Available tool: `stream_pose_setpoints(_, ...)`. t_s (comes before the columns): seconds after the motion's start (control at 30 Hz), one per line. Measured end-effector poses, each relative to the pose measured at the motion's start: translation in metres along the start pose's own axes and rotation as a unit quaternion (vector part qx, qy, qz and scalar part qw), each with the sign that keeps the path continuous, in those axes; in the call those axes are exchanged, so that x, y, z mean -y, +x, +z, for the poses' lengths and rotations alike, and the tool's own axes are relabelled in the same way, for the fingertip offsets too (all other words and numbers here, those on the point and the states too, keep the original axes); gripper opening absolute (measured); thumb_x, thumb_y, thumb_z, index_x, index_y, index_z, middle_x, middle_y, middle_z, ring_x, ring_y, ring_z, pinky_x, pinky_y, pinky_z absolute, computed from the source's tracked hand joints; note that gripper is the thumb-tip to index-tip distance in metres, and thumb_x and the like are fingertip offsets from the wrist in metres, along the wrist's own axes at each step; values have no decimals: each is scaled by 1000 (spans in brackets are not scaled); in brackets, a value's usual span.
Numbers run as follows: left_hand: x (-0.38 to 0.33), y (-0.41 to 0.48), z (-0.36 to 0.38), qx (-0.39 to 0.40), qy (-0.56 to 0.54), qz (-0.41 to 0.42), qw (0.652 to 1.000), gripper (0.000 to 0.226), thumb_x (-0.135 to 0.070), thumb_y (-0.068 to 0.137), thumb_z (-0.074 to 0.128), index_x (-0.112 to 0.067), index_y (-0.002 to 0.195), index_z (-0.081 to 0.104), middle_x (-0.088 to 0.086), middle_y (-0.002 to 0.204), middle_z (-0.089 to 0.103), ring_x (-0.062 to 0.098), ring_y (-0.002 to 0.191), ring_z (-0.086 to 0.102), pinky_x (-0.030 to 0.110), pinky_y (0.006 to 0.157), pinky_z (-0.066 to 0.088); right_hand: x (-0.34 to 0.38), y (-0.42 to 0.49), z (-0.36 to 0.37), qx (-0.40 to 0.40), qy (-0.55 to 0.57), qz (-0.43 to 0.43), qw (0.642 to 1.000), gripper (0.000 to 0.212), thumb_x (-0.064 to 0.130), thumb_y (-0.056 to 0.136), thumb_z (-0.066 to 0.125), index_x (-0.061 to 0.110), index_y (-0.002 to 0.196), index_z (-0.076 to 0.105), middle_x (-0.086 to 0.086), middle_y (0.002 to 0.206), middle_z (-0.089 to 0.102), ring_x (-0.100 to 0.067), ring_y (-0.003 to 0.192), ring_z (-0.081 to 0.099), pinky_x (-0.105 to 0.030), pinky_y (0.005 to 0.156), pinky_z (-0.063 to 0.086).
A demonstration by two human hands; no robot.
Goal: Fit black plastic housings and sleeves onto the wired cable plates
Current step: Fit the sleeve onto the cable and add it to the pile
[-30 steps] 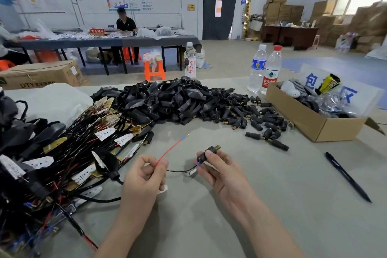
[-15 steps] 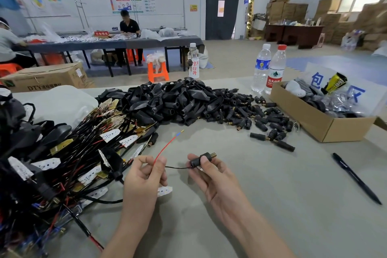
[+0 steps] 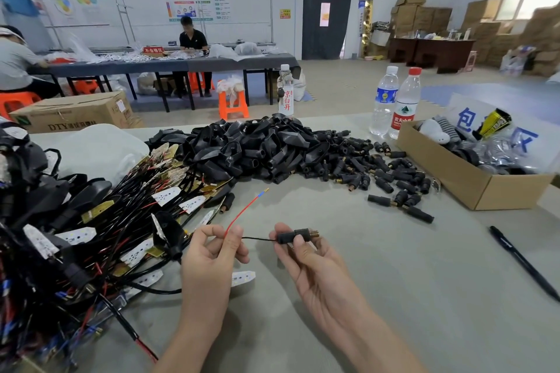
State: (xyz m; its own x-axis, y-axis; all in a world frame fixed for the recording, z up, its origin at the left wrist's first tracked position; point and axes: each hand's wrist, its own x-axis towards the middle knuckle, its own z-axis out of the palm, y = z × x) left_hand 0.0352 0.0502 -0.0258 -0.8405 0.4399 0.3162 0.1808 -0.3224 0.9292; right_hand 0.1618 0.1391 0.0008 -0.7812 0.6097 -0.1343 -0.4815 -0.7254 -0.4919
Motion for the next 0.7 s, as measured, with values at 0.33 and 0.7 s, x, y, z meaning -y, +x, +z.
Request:
stream_pose_setpoints(0.33,-1,1,-1,-1,34,-8,999,24,-36,92,64,-16,79,63,2,60,61,10,53,56,11,53,43,1,-1,0,23,-43,-5,999,25,-8,91,52,4,112,46,-24,116,70,-32,114,66,-30,81,60)
stream_pose_setpoints(0.7,-4,-7,6,83,20,-38,996,22,-31,87,65,-10,85,67,8,62,61,15,51,51,18,52,45,-3,1,-6,30,-70,-4,997,30,-4,81,62,6,106,48,-24,117,69,-28,112,67,-27,84,59)
